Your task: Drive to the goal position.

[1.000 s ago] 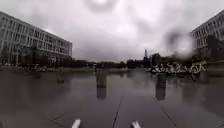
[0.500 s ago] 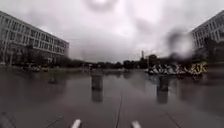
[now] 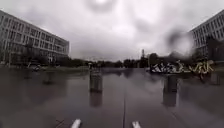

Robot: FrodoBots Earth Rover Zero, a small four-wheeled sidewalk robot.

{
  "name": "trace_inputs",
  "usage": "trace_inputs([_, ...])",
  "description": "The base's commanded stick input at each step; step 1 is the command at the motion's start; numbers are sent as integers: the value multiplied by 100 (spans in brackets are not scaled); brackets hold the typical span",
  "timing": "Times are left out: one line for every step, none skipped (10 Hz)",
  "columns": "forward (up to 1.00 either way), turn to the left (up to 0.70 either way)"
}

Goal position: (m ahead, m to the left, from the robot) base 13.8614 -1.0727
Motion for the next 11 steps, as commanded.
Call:
trace_inputs([70,-24])
trace_inputs([70,-9])
trace_inputs([70,0])
trace_inputs([70,0])
trace_inputs([70,0])
trace_inputs([70,0])
trace_inputs([70,0])
trace_inputs([70,0])
trace_inputs([70,0])
trace_inputs([70,0])
trace_inputs([70,0])
